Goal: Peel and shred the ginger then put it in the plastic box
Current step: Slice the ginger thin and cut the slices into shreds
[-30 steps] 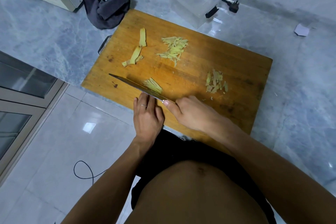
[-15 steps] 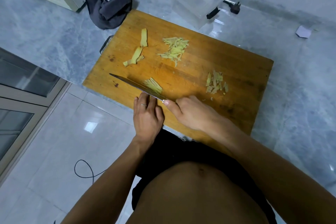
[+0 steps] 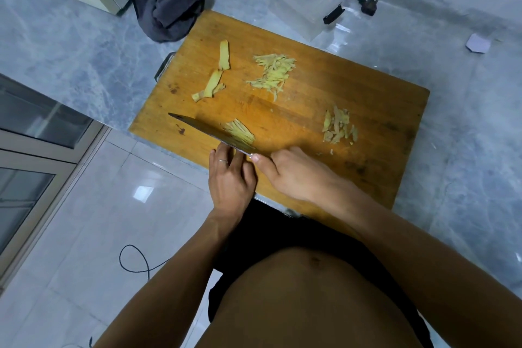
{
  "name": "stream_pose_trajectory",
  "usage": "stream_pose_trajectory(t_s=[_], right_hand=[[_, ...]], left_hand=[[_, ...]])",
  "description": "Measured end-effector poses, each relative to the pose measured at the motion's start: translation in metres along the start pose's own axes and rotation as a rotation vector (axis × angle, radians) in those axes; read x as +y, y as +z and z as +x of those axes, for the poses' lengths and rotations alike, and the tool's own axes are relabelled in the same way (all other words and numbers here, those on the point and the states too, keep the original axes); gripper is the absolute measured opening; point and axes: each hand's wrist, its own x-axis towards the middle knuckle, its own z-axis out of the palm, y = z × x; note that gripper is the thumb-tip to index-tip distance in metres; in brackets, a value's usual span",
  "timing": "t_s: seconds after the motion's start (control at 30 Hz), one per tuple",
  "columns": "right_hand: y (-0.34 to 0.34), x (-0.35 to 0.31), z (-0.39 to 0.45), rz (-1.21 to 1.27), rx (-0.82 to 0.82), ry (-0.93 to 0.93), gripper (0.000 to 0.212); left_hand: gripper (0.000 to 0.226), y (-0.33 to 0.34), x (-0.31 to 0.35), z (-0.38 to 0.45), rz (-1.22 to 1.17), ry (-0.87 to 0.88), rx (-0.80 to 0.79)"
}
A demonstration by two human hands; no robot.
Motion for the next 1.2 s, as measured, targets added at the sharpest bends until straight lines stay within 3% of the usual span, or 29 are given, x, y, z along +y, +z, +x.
stream_pose_trajectory(t_s=[0.9, 1.2], right_hand=[[0.0, 0.008, -0.004, 0.01, 0.039, -0.048, 0.062], [0.0, 0.006, 0.002, 0.015, 0.01, -0.034, 0.064]], left_hand=[[0.022, -0.001, 0.003, 0.001, -0.074, -0.088, -0.004], [0.012, 0.0, 0.006, 0.002, -0.081, -0.112, 0.036]])
